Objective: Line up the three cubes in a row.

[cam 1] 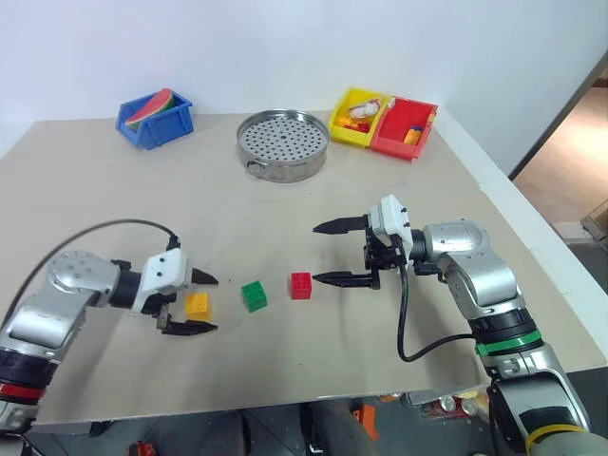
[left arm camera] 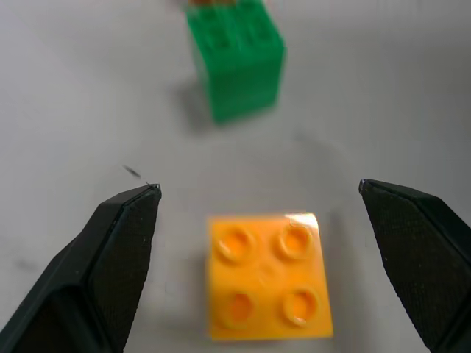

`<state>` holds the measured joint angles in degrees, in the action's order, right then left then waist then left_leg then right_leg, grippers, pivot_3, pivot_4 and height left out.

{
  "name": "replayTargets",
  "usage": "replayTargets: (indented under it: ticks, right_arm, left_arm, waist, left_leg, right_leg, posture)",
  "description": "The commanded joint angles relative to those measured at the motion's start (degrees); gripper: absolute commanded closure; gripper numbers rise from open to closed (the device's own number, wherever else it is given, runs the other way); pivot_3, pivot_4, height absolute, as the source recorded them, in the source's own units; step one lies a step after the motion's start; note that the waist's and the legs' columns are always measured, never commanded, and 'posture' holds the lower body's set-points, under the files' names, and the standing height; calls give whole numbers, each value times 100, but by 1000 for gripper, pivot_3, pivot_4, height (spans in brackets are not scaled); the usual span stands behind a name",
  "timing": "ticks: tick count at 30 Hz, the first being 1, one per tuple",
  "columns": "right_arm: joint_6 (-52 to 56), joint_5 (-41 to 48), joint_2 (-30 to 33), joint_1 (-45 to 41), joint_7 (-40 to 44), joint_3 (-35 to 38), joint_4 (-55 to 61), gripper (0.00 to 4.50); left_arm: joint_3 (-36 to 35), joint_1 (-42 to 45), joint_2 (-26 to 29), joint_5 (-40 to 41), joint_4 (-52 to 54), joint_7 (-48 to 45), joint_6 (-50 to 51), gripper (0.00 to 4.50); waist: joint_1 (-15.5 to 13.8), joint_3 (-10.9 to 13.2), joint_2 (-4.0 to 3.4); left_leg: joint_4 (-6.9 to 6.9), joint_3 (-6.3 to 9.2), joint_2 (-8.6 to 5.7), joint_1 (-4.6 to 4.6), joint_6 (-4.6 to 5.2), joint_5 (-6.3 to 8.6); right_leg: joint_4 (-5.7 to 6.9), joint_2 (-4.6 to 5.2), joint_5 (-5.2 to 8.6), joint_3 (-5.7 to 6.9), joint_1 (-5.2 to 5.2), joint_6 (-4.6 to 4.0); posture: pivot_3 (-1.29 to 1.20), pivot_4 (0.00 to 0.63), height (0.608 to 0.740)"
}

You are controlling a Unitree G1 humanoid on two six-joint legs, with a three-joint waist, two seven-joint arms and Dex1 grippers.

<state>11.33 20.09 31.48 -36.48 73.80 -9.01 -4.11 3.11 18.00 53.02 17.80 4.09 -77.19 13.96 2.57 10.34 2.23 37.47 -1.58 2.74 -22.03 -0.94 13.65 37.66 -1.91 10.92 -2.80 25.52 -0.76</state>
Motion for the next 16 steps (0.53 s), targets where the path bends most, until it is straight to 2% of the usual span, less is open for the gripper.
replayTargets:
  ticks: [1, 5, 8, 13, 16]
  right_arm:
    - [-56, 70, 71, -67, 14, 156, 91, 0]
    - [-60, 95, 44, -197, -1, 212, -86, 0]
    - [-150, -1, -100, -359, -454, 393, -414, 0]
    - [-648, -512, -330, -576, -1844, 804, -1350, 0]
    - [-694, -521, -363, -409, -2076, 914, -1334, 0]
  left_arm:
    - [-509, 134, 246, 306, 460, 179, 425, 18]
    - [-969, 810, 196, 848, 281, 638, 1416, 18]
    - [-1131, 1066, -84, 554, -97, 1457, 1343, 18]
    - [-1448, 659, -909, 77, -222, 3094, 1194, 18]
    - [-1569, 151, -1241, 10, 38, 3459, 942, 18]
  waist:
    - [2, 0, 0]
    - [0, 3, 3]
    - [0, 3, 3]
    - [21, 3, 3]
    - [18, 3, 4]
  left_leg:
    - [-2, 0, 0, -1, 0, 1]
    - [-4, 7, 1, -7, 1, 4]
    - [0, 7, -2, -6, 1, 4]
    - [-1, -2, -3, 2, 0, 3]
    - [-2, 0, -2, -11, -4, 6]
  right_leg:
    - [0, 0, 2, 0, 1, -1]
    - [0, -2, 8, 9, 4, -3]
    - [0, -1, 4, 8, 2, 2]
    - [-1, 3, -3, -5, -2, 9]
    - [-3, 7, 1, -10, 4, 3]
  posture:
    - [0, 150, 740]
    - [0, 150, 740]
    - [0, 150, 740]
    - [0, 150, 740]
    - [0, 150, 740]
